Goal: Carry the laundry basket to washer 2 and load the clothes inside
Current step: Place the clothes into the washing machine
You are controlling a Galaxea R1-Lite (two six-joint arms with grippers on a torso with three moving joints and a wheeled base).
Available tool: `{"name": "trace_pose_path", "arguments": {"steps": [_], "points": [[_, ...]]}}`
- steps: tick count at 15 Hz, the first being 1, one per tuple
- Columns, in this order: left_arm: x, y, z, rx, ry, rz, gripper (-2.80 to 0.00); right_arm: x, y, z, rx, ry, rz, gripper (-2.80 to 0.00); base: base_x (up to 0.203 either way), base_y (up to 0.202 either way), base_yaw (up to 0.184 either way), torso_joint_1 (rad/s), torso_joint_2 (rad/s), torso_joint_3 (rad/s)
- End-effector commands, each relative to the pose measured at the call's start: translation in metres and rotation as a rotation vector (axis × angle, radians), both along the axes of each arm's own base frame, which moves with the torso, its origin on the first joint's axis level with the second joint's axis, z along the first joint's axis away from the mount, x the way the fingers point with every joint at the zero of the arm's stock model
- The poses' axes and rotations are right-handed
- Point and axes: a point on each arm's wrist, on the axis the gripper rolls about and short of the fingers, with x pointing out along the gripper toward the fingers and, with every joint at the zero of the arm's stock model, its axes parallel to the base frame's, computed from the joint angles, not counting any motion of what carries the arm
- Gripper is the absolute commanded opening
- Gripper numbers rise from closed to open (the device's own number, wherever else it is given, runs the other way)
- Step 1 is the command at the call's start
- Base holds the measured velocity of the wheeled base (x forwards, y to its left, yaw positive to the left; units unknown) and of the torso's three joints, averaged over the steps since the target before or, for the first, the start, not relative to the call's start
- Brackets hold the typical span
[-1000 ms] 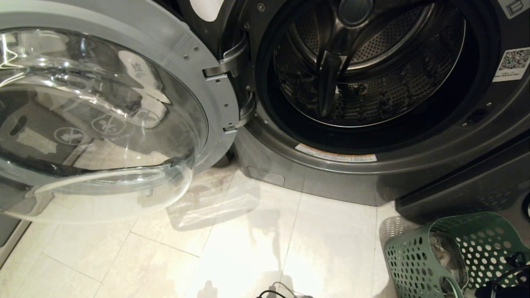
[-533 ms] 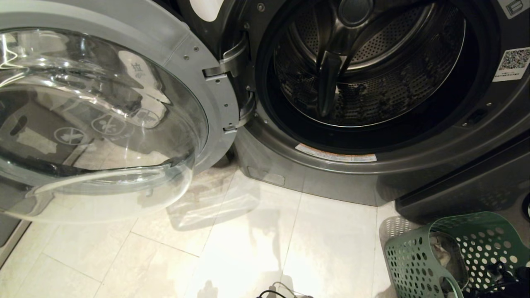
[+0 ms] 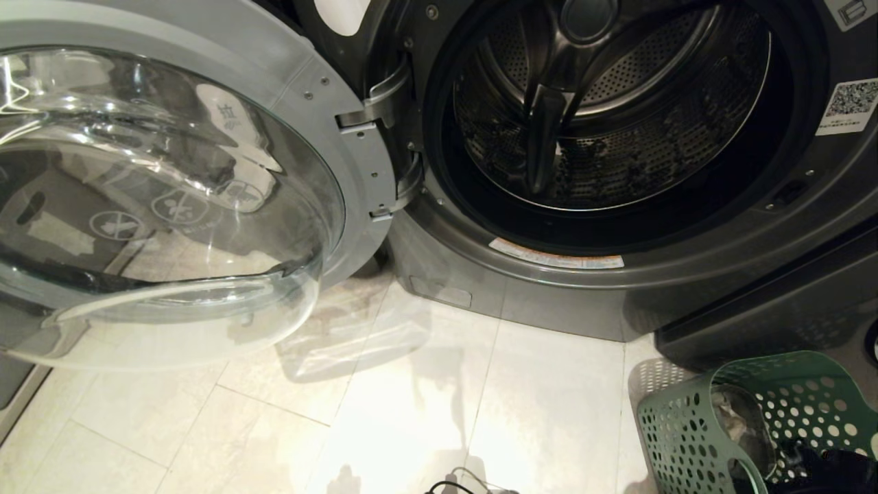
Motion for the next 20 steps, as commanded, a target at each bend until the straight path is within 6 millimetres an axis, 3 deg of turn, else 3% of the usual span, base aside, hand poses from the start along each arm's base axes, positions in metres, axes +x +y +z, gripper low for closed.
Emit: {"name": "trace_pose_path", "arguments": {"steps": [1,9,14,20], "points": [[0.000,0.000,0.000,0.000,0.001,0.000,-2.80,0.001,0.008,-0.011,-0.001,-0.007,0.024,0.00,0.000,0.000,0.000,0.000,0.00,0.000],[0.000,0.000,0.000,0.000,0.001,0.000,-2.80,0.038,0.001,-0.022,-0.075,-0.163,0.020,0.00,0.000,0.000,0.000,0.000,0.00,0.000],[0.000,0.000,0.000,0.000,0.001,0.000,-2.80,0.060,0.012,-0.019,-0.057,-0.249,0.026,0.00,0.000,0.000,0.000,0.000,0.00,0.000],[0.000,0.000,0.000,0.000,0.001,0.000,-2.80,0.082,-0.001,-0.025,-0.148,-0.302,-0.037,0.00,0.000,0.000,0.000,0.000,0.00,0.000]]}}
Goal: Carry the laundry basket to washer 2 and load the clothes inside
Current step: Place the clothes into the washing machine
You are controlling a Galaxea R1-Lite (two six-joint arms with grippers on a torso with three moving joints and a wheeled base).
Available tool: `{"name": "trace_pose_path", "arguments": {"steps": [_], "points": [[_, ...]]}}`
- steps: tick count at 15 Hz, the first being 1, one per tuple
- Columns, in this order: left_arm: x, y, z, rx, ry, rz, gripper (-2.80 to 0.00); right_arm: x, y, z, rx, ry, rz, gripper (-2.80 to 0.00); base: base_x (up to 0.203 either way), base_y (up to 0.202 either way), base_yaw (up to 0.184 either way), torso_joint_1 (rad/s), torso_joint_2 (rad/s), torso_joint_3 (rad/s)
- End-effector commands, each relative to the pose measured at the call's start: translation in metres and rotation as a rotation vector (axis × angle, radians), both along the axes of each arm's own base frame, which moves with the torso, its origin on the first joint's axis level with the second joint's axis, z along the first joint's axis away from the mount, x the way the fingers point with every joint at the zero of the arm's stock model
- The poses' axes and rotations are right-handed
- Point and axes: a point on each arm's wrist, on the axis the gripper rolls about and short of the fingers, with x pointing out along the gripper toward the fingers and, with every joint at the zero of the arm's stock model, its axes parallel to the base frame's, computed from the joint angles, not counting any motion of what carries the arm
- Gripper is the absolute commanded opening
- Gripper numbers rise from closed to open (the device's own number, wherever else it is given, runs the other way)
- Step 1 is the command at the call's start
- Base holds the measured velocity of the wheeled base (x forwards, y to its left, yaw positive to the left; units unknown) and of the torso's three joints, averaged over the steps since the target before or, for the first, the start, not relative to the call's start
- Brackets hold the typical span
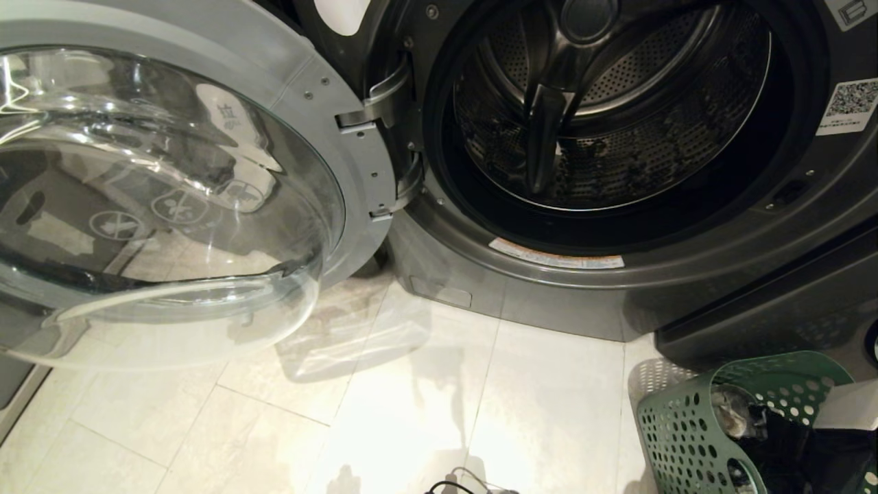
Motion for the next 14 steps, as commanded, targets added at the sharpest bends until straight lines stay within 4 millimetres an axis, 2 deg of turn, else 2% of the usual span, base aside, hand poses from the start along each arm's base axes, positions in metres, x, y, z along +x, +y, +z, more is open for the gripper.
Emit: {"name": "trace_pose_path", "arguments": {"steps": [1,4,8,11,14], "points": [[0.000,0.000,0.000,0.000,0.002,0.001,-2.80,0.005,-0.003,-0.002,-0.017,-0.028,-0.014,0.00,0.000,0.000,0.000,0.000,0.00,0.000],[0.000,0.000,0.000,0.000,0.002,0.000,-2.80,0.008,-0.004,-0.002,0.022,-0.066,-0.049,0.00,0.000,0.000,0.000,0.000,0.00,0.000],[0.000,0.000,0.000,0.000,0.002,0.000,-2.80,0.016,-0.010,-0.001,-0.016,-0.092,-0.083,0.00,0.000,0.000,0.000,0.000,0.00,0.000],[0.000,0.000,0.000,0.000,0.001,0.000,-2.80,0.021,-0.002,-0.004,-0.018,-0.083,-0.084,0.00,0.000,0.000,0.000,0.000,0.00,0.000],[0.000,0.000,0.000,0.000,0.002,0.000,-2.80,0.022,-0.001,-0.006,-0.022,-0.077,-0.095,0.00,0.000,0.000,0.000,0.000,0.00,0.000]]}}
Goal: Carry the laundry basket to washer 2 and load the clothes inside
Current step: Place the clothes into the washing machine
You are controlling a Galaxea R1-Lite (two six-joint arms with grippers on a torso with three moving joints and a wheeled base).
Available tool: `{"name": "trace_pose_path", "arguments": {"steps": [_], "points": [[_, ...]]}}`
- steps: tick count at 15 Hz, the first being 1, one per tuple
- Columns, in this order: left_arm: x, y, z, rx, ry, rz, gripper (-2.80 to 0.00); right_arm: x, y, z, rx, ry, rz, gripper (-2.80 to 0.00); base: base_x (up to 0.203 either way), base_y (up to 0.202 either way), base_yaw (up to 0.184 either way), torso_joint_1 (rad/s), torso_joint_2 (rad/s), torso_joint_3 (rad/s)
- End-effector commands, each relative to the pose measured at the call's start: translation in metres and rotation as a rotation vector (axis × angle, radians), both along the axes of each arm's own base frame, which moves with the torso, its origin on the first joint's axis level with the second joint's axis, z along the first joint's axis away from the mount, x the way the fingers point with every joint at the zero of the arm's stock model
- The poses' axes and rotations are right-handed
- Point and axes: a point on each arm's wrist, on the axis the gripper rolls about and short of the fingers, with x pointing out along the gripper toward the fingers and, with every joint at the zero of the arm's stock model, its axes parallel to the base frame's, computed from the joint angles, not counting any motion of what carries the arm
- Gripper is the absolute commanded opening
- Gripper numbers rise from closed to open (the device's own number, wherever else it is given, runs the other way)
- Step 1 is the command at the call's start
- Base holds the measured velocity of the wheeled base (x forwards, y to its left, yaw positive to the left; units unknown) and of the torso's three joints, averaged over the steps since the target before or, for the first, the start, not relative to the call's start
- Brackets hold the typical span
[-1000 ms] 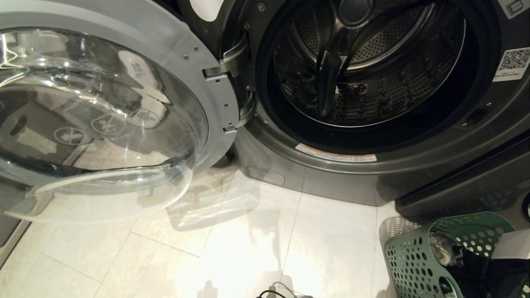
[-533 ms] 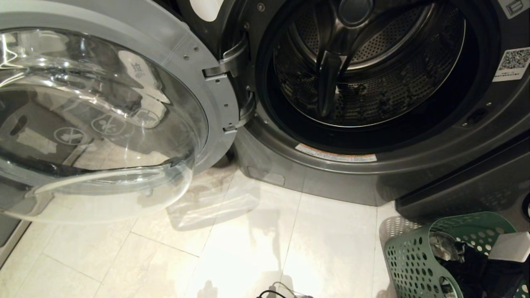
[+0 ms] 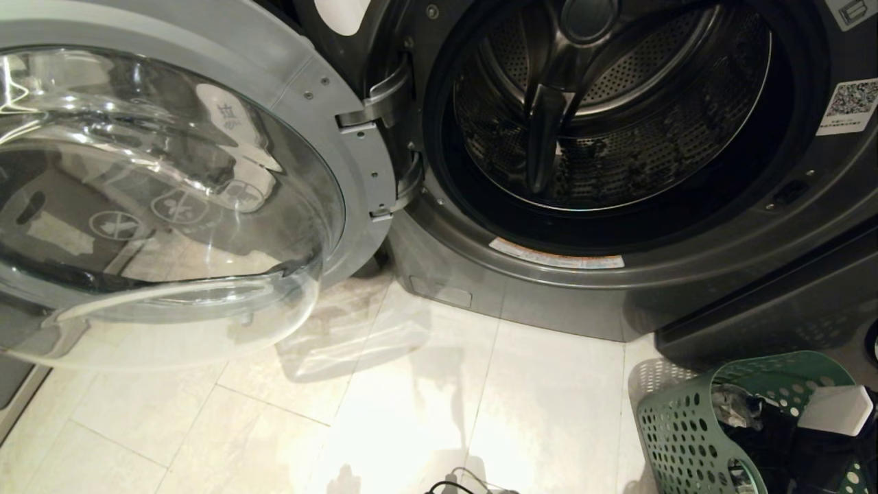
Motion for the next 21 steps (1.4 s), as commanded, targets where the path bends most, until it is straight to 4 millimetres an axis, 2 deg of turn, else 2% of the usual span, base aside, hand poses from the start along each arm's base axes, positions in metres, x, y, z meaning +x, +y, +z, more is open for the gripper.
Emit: {"name": "trace_pose_path", "arguments": {"steps": [1,11,12,13,18,21], "points": [[0.000,0.000,0.000,0.000,0.001,0.001,-2.80,0.000,0.000,0.000,-0.002,-0.006,0.001,0.00,0.000,0.000,0.000,0.000,0.00,0.000],[0.000,0.000,0.000,0.000,0.001,0.000,-2.80,0.000,0.001,-0.002,0.022,0.012,-0.031,0.00,0.000,0.000,0.000,0.000,0.00,0.000],[0.000,0.000,0.000,0.000,0.001,0.000,-2.80,0.001,0.001,-0.002,0.020,0.009,-0.029,-2.10,0.000,0.000,0.000,0.000,0.00,0.000],[0.000,0.000,0.000,0.000,0.000,0.001,-2.80,0.002,0.001,-0.002,0.020,0.009,-0.028,-2.80,0.000,0.000,0.000,0.000,0.00,0.000],[0.000,0.000,0.000,0.000,0.001,0.001,-2.80,0.000,0.001,-0.001,0.022,0.014,-0.034,-2.80,0.000,0.000,0.000,0.000,0.00,0.000],[0.000,0.000,0.000,0.000,0.001,0.000,-2.80,-0.005,0.000,0.016,0.035,0.047,-0.054,-2.80,0.000,0.000,0.000,0.000,0.00,0.000]]}}
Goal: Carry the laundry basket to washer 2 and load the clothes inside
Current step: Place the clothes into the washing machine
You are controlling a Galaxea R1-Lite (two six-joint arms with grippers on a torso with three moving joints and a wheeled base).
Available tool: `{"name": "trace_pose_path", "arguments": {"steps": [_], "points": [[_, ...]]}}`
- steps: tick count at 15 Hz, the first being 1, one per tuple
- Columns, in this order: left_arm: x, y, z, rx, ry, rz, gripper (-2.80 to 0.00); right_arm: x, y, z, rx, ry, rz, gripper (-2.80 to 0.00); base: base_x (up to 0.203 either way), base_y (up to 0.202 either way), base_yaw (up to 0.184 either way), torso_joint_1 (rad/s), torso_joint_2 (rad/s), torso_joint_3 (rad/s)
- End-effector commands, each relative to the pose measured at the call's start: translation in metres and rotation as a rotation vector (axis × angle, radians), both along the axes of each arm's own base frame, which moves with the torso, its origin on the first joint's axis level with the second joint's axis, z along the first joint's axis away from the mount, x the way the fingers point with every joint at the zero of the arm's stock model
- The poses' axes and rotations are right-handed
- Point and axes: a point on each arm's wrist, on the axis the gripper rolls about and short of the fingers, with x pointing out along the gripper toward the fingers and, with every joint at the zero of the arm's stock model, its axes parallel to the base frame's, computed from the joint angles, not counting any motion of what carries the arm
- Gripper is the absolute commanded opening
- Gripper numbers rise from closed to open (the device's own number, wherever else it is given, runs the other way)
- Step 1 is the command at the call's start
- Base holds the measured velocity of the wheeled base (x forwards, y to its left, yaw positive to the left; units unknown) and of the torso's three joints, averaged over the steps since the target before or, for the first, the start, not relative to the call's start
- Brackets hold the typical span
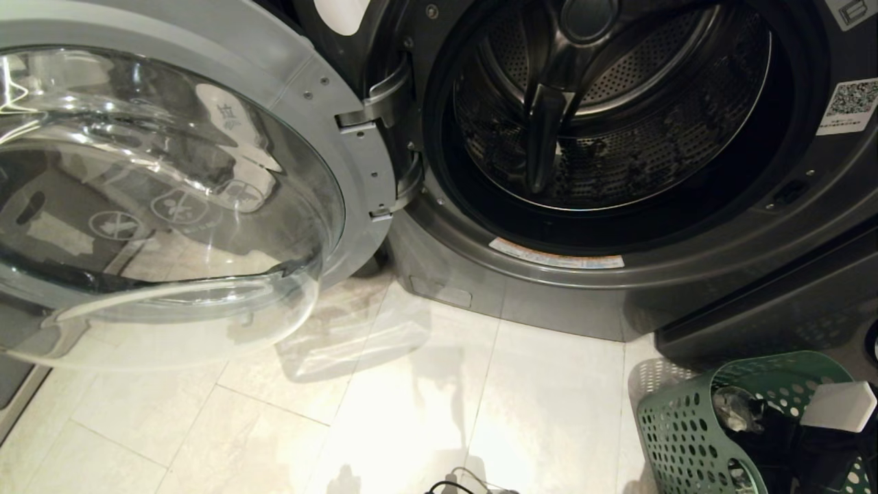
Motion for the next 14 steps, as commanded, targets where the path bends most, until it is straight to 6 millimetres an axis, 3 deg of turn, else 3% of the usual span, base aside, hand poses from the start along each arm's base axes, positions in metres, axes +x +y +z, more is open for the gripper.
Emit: {"name": "trace_pose_path", "arguments": {"steps": [1,9,14], "points": [[0.000,0.000,0.000,0.000,0.002,0.000,-2.80,-0.004,-0.003,0.022,0.004,0.007,-0.016,-2.80,0.000,0.000,0.000,0.000,0.00,0.000],[0.000,0.000,0.000,0.000,0.002,0.000,-2.80,-0.073,-0.001,0.115,0.109,0.152,-0.119,-2.80,0.000,0.000,0.000,0.000,0.00,0.000],[0.000,0.000,0.000,0.000,0.000,0.000,-2.80,-0.097,0.005,0.163,0.098,0.124,-0.145,-2.80,0.000,0.000,0.000,0.000,0.00,0.000]]}}
